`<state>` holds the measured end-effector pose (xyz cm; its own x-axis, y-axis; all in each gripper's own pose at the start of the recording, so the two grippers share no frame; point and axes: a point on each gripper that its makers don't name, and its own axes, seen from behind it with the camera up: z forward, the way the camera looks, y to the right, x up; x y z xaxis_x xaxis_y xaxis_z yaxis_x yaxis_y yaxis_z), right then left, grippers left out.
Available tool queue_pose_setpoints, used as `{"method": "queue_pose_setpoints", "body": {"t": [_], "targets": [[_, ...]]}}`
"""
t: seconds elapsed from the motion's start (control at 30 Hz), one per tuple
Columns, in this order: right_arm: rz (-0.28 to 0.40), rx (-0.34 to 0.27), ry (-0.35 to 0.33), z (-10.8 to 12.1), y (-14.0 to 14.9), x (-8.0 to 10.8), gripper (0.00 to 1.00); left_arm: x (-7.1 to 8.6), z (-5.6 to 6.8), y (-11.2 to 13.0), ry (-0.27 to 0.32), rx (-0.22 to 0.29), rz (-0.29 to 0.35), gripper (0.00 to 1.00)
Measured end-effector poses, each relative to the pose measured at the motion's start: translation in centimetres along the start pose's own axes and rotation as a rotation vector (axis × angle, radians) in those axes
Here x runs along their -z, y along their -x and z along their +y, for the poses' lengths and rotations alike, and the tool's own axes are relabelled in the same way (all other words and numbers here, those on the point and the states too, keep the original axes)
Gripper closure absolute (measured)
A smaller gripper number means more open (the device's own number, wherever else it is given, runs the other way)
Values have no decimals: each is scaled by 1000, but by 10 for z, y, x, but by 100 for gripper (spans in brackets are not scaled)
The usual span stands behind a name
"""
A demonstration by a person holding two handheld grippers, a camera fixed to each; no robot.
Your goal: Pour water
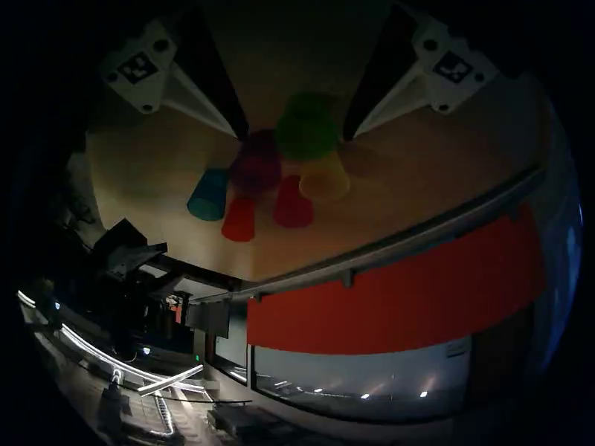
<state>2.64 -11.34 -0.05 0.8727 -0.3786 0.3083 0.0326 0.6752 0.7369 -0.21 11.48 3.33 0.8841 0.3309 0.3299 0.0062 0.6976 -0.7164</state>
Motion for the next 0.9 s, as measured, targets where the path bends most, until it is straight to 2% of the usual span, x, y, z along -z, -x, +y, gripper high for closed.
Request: {"method": "queue_pose_setpoints", "body": {"t": [0.4, 0.9], "targets": [[-67, 4, -13, -7, 39, -20, 1, -18, 2, 37, 5, -7, -82, 6], [-124, 21, -21, -10, 69, -44, 1, -46, -4, 58, -5, -17, -148, 6]]}}
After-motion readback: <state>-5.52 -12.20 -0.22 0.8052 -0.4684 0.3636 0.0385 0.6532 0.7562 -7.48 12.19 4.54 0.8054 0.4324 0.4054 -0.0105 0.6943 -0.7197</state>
